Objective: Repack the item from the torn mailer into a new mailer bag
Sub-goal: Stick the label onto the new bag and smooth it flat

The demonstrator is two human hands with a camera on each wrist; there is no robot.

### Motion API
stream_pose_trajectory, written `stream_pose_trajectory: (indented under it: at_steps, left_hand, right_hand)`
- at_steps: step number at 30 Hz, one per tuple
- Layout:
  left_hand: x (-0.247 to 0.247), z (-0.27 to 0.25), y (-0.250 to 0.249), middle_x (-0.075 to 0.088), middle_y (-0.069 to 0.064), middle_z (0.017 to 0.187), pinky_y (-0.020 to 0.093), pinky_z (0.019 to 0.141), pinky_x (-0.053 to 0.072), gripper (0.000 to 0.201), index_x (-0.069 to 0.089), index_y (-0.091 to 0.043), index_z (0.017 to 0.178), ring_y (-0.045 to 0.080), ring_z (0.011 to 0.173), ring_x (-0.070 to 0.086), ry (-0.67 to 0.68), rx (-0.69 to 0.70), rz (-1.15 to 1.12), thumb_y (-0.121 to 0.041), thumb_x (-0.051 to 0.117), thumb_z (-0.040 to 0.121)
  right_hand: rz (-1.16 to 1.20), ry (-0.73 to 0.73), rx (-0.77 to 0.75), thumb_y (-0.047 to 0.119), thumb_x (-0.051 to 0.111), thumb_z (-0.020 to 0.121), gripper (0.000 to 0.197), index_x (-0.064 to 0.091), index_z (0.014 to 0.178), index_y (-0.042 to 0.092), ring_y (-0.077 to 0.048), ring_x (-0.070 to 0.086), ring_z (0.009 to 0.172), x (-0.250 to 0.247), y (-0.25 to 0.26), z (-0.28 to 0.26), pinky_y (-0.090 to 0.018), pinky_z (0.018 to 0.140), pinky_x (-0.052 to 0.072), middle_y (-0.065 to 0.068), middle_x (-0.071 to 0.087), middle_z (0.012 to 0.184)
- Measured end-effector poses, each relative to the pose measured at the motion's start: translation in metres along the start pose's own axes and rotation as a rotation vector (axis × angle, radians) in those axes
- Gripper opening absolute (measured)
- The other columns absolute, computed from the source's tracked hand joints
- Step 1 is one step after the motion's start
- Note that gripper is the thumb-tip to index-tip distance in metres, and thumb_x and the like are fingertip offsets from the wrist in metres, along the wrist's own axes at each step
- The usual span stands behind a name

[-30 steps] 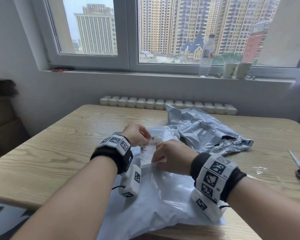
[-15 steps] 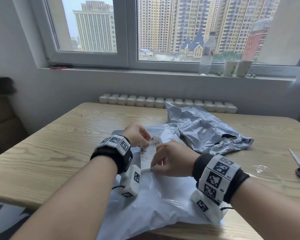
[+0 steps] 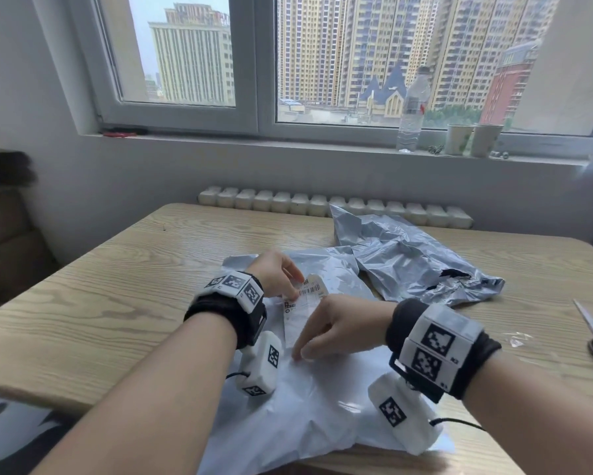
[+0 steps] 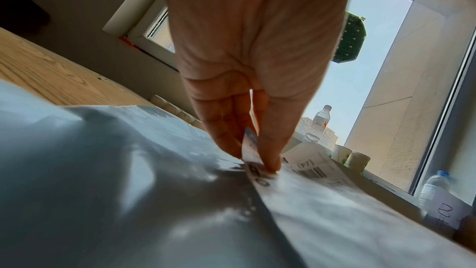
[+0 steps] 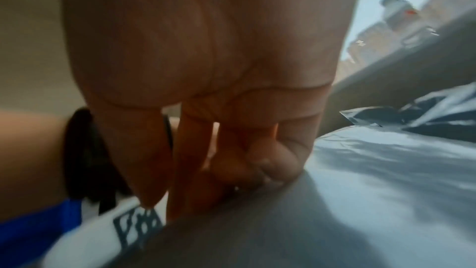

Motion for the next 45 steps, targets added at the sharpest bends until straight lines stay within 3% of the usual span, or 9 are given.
stream_pose_trajectory:
  at_steps: [4,8,11,14,16,20,25,34,45]
  left_hand:
    - [0.001,0.002,0.001,0.066,-0.004,0.08,0.03,0.077,0.053,0.031,0.067,-0.027,0.075,0.012,0.08,0.063,0.027,0.004,-0.005,-0.001,0.083,0.068]
    - [0.002,0.001,0.004,0.065,-0.005,0.087,0.031,0.083,0.052,0.03,0.068,-0.028,0.08,0.013,0.087,0.062,0.054,-0.004,0.012,-0.007,0.085,0.067]
    - [0.007,0.0,0.005,0.064,-0.005,0.093,0.03,0.084,0.051,0.028,0.069,-0.028,0.084,0.014,0.093,0.062,0.066,-0.011,0.043,-0.011,0.085,0.068]
    - [0.007,0.0,0.007,0.066,-0.002,0.105,0.034,0.091,0.053,0.027,0.072,-0.028,0.088,0.017,0.101,0.062,0.046,-0.028,0.105,-0.014,0.085,0.069]
    - [0.006,-0.002,0.01,0.065,0.001,0.114,0.033,0.095,0.051,0.027,0.073,-0.023,0.096,0.02,0.106,0.062,0.036,-0.044,0.189,-0.014,0.083,0.072]
    - [0.0,-0.007,0.015,0.069,0.004,0.108,0.023,0.076,0.049,0.015,0.074,-0.017,0.096,0.02,0.093,0.065,-0.003,-0.066,0.278,-0.012,0.074,0.082]
    - [0.006,-0.008,0.003,0.072,0.005,0.1,0.032,0.086,0.057,0.013,0.069,-0.021,0.088,0.018,0.091,0.068,0.077,-0.049,0.15,-0.016,0.076,0.079]
    - [0.003,-0.014,0.004,0.06,0.005,0.128,0.036,0.099,0.049,0.051,0.061,-0.018,0.124,0.022,0.114,0.06,0.122,-0.087,0.236,-0.016,0.08,0.076]
    - [0.024,-0.035,-0.003,0.04,-0.006,0.152,0.037,0.115,0.031,0.101,0.035,-0.031,0.148,0.016,0.135,0.041,0.383,-0.011,0.423,-0.054,0.083,0.062]
  right_hand:
    - [0.027,-0.346,0.023,0.019,0.063,0.087,0.019,0.078,0.099,0.025,0.011,0.052,0.06,-0.034,-0.024,0.008,-0.005,0.062,0.035,0.02,0.062,0.075]
    - [-0.238,-0.228,0.031,0.029,0.062,0.089,0.026,0.07,0.114,0.031,0.001,0.045,0.083,-0.025,-0.033,0.015,-0.014,0.08,0.031,0.013,0.06,0.129]
    - [-0.396,-0.193,0.094,0.042,0.054,0.093,0.035,0.063,0.124,0.029,-0.01,0.044,0.106,-0.024,-0.036,0.018,-0.019,0.083,0.024,0.014,0.05,0.141]
    - [-0.414,-0.175,0.173,0.044,0.046,0.096,0.045,0.053,0.135,0.023,-0.016,0.037,0.132,-0.026,-0.041,0.018,-0.025,0.103,0.022,0.007,0.042,0.149]
    - [-0.405,-0.18,0.192,0.043,0.043,0.098,0.047,0.048,0.139,0.021,-0.016,0.033,0.136,-0.027,-0.042,0.016,-0.026,0.108,0.019,0.005,0.038,0.152]
    - [-0.411,-0.221,0.216,0.047,0.042,0.097,0.05,0.047,0.139,0.02,-0.018,0.032,0.137,-0.027,-0.045,0.018,-0.029,0.11,0.021,0.005,0.036,0.153]
    - [-0.435,-0.228,0.203,0.064,0.046,0.087,0.059,0.049,0.138,0.033,-0.02,0.032,0.134,-0.021,-0.049,0.022,-0.034,0.105,0.031,0.013,0.037,0.151]
    - [-0.416,-0.266,0.233,0.066,0.046,0.087,0.07,0.039,0.145,0.027,-0.019,0.028,0.141,-0.026,-0.058,0.01,-0.034,0.115,0.023,0.011,0.03,0.155]
    - [-0.348,-0.202,0.203,0.074,0.055,0.074,0.09,0.034,0.147,0.027,-0.02,0.033,0.137,-0.014,-0.059,-0.007,-0.035,0.113,0.029,0.01,0.029,0.156]
Point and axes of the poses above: each hand's wrist, its own z-axis towards the middle knuckle, its own x-axis out of the palm, y = z × x, the point moved 6 cm from there along z, towards the middle knuckle
